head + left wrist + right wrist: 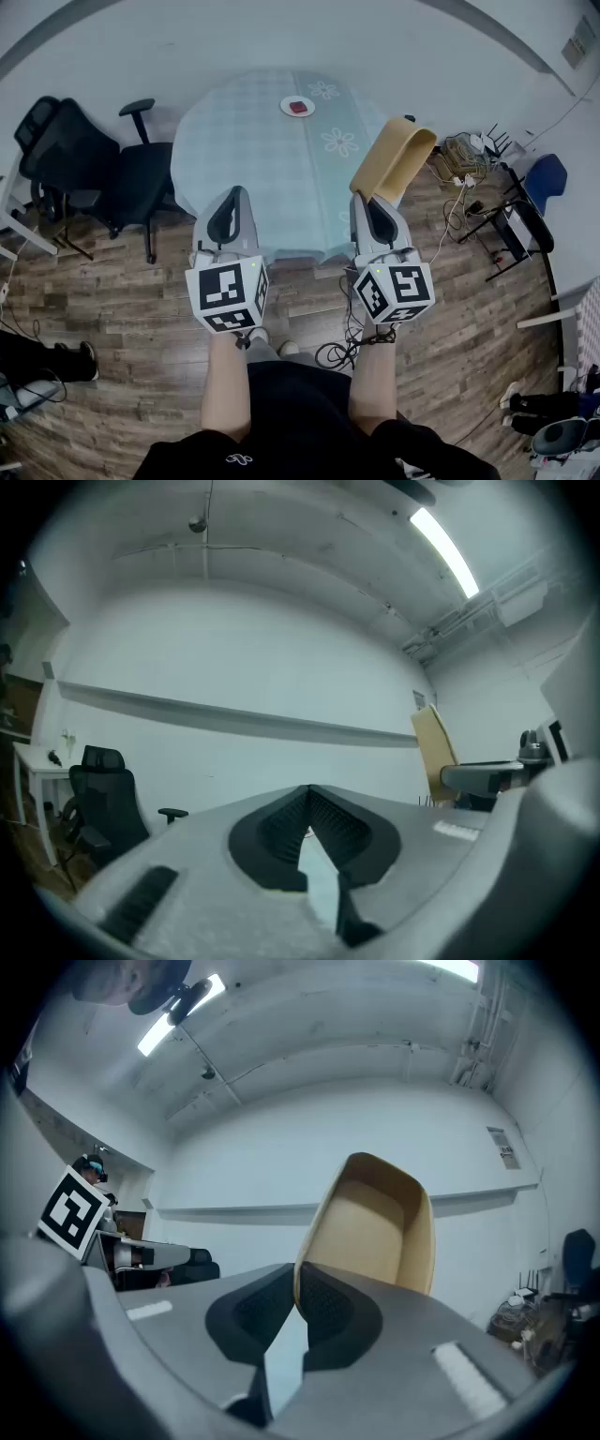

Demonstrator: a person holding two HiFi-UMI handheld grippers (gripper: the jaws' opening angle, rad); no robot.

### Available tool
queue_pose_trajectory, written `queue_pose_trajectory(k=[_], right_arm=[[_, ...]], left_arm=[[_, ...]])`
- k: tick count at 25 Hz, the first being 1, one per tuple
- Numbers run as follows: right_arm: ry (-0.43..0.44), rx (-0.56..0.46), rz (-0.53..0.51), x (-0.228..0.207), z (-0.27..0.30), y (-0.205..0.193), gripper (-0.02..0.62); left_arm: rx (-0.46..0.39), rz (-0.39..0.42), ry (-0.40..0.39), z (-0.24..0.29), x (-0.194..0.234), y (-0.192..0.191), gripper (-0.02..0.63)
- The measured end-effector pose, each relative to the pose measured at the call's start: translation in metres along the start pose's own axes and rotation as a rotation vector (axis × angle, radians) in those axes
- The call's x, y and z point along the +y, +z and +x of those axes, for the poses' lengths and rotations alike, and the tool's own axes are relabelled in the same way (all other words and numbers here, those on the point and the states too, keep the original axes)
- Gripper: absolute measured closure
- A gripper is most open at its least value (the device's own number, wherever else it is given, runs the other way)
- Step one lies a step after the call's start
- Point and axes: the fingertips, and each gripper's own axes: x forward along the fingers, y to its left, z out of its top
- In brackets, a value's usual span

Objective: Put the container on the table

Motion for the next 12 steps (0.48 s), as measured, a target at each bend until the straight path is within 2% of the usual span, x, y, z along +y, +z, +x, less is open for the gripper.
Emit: queue_pose_trajectory(k=[12], right_arm=[[0.002,0.006,0.027,-0.024,-0.025,-0.011,0.568]], left_arm=[[0.002,0.003,0.002,-0.01,-0.034,-0.009,0.604]])
